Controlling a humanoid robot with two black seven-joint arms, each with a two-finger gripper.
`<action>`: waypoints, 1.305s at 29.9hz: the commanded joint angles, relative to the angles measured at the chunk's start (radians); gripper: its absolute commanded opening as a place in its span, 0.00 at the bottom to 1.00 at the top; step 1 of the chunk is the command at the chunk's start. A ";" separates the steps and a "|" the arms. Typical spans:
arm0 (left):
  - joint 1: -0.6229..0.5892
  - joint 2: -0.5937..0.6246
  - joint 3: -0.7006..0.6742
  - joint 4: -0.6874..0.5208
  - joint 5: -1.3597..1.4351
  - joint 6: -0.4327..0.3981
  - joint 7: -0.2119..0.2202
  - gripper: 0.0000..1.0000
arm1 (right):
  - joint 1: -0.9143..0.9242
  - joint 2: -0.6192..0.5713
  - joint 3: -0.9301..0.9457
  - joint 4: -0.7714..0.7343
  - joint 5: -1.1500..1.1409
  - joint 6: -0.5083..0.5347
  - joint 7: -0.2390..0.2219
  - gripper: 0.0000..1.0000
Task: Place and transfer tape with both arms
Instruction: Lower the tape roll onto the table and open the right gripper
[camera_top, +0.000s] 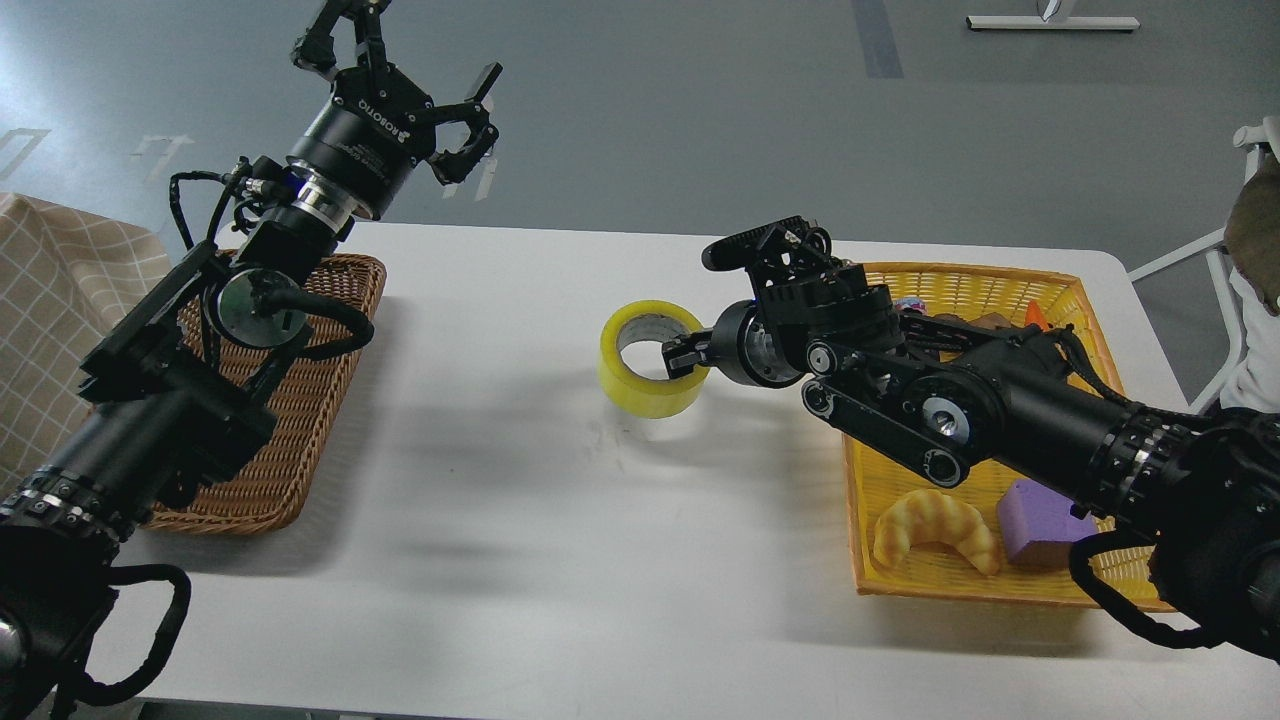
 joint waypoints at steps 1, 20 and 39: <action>0.000 0.003 -0.001 -0.001 0.000 0.000 0.000 0.98 | -0.002 0.000 -0.003 0.007 0.001 0.000 0.000 0.00; 0.000 0.000 -0.001 -0.001 -0.001 0.000 0.000 0.98 | -0.056 0.000 -0.042 0.001 -0.006 0.000 0.001 0.00; 0.002 -0.005 -0.001 -0.001 -0.001 0.000 0.000 0.98 | -0.076 0.000 -0.043 -0.008 -0.009 0.000 0.000 0.14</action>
